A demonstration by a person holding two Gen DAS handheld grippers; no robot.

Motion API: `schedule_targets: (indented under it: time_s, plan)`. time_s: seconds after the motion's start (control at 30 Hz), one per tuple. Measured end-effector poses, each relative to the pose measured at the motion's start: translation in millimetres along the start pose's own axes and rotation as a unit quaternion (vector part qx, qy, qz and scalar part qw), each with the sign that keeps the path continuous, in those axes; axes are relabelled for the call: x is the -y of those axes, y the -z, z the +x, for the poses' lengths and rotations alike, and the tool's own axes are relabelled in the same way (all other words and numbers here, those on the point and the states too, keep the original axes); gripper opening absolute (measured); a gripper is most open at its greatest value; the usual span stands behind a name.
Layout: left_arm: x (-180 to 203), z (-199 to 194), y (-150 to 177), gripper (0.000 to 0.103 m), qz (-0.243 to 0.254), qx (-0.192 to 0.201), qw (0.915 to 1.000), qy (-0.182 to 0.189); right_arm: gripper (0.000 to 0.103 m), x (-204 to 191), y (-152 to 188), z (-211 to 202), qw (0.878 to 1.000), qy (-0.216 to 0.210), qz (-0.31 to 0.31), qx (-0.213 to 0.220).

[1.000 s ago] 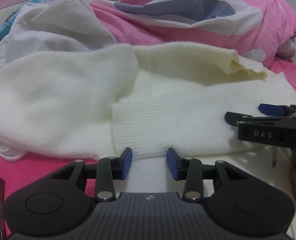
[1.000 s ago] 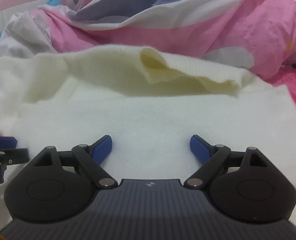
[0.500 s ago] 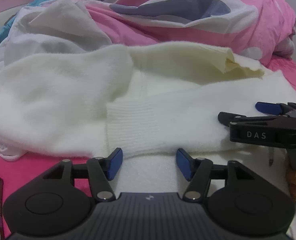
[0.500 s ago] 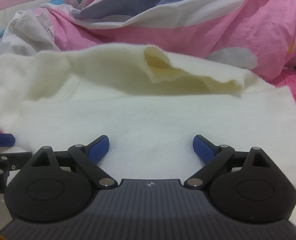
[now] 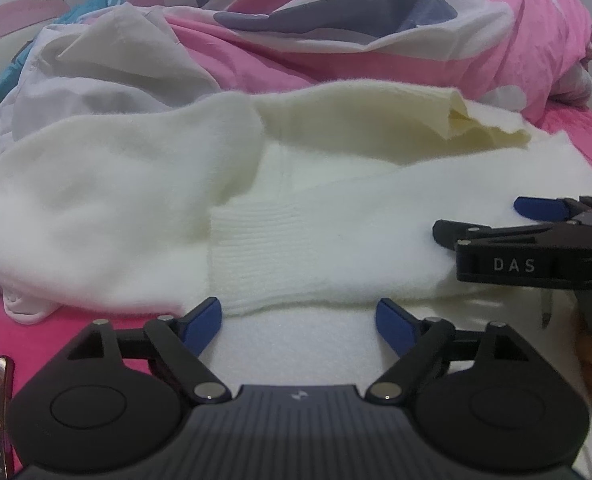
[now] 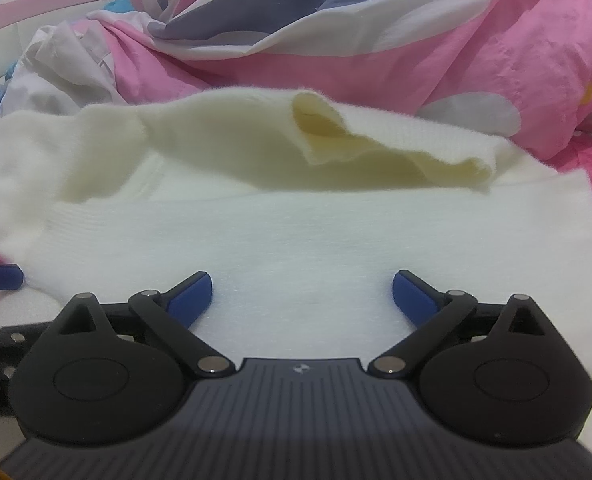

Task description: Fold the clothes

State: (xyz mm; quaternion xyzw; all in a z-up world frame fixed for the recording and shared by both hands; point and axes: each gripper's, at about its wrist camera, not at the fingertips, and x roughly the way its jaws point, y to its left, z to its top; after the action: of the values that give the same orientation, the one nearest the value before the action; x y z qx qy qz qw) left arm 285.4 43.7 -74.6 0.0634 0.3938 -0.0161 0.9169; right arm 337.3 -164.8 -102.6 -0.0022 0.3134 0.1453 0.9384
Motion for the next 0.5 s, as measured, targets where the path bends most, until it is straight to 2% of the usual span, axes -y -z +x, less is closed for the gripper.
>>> schedule_targets:
  time_s: [0.27, 0.5]
  plan:
    - [11, 5, 4, 0.103, 0.010, 0.002, 0.9995, -0.029, 0.101, 2, 1, -1, 1.000, -0.008, 0.004, 0.002]
    - [20, 7, 10, 0.103, 0.017, 0.016, 0.9987, -0.046, 0.102, 3, 2, -1, 1.000, -0.014, 0.008, 0.004]
